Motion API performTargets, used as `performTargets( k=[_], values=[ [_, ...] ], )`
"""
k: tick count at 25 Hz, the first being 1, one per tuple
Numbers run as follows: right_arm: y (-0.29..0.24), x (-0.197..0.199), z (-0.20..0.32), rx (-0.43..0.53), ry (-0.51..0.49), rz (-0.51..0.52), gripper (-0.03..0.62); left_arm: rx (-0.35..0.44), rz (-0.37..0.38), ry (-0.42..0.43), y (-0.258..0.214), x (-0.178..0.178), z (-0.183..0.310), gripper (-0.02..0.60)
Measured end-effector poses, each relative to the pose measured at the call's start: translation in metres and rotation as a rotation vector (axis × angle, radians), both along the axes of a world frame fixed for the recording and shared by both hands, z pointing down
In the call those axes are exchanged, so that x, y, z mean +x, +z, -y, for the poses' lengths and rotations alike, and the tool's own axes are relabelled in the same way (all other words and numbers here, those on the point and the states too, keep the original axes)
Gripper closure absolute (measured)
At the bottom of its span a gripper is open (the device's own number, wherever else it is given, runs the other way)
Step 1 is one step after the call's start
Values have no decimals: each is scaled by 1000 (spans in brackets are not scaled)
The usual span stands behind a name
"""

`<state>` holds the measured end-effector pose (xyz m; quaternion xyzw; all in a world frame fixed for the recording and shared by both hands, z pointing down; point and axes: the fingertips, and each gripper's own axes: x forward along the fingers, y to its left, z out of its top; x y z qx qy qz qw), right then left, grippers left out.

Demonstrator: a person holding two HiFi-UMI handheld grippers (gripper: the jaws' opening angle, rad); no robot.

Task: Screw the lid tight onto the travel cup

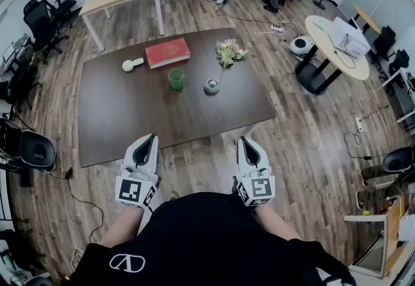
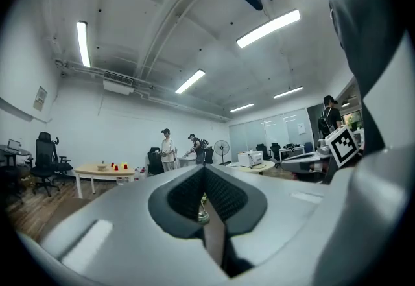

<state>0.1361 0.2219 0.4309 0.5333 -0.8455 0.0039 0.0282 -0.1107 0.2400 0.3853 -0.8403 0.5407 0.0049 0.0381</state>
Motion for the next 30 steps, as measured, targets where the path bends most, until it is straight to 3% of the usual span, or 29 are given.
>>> performTargets(
  k=[9, 16, 21, 30],
  values=[
    [11, 26, 13, 6, -67, 22, 588, 5, 22, -72, 2, 29, 0, 581],
    [25, 32, 39, -21, -85, 37, 588, -48, 7, -113, 16, 31, 21, 581],
    [21, 21, 75, -22, -72, 33, 588, -25, -15, -90, 14, 22, 72, 581],
    [5, 12, 179, -8, 19, 4, 588, 8, -69, 21, 8, 4, 211, 581]
  ],
)
